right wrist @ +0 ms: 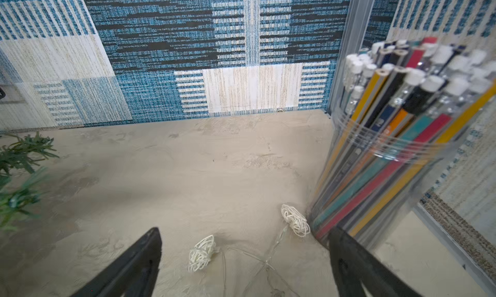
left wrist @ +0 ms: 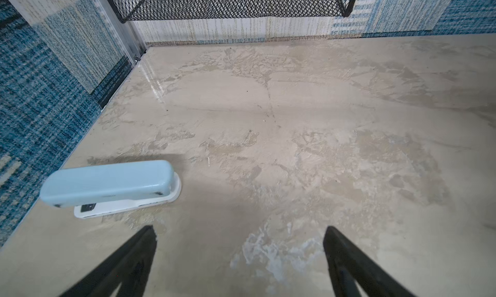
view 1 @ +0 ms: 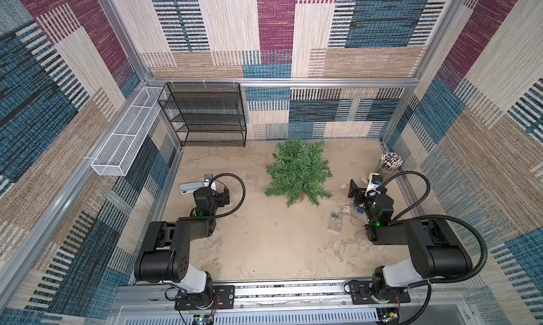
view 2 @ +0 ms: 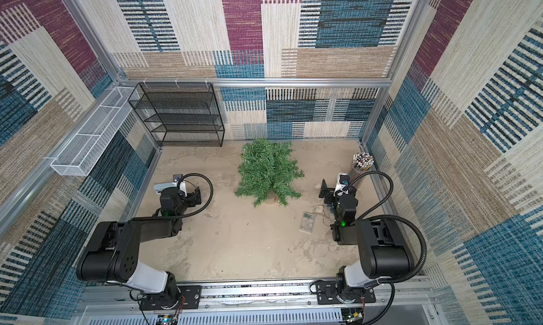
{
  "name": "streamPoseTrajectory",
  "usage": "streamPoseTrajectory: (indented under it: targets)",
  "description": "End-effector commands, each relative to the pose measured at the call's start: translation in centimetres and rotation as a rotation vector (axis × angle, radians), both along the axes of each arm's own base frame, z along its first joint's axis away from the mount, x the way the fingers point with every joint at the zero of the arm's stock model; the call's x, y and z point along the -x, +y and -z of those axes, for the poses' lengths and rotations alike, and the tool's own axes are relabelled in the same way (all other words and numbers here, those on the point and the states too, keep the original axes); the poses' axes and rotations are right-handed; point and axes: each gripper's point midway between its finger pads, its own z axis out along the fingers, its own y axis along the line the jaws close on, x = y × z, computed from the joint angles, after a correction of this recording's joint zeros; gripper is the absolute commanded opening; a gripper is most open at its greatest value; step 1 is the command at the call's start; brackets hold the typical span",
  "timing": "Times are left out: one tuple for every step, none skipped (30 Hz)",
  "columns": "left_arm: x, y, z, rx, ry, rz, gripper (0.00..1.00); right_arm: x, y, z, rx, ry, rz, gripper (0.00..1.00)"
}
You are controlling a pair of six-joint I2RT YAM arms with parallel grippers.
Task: Remove string lights from the small christmas tree
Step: Reset both arms
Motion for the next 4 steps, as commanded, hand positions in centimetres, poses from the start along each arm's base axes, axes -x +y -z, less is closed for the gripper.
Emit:
streamPoseTrajectory:
  targets:
    - [-0.16, -0.34, -0.13, 0.029, -0.005, 0.016, 0.99, -0.19, -0.13, -0.60, -0.005, -0.022, 0.008, 0.98]
    - [-0.10, -0.34, -0.11, 0.030, -0.006, 0.017, 0.99, -0.17, -0.13, -0.57, -0.005, -0.022, 0.007, 0.98]
    - [-0.05, -0.32, -0.19, 0.030, -0.006, 0.017, 0.99, -0.16, -0.11, -0.62, -0.005, -0.023, 0.007, 0.98]
    - [0.00, -0.34, -0.22, 0.031, -0.007, 0.018, 0.99, -0.16, -0.11, -0.63, -0.005, -0.024, 0.007, 0.98]
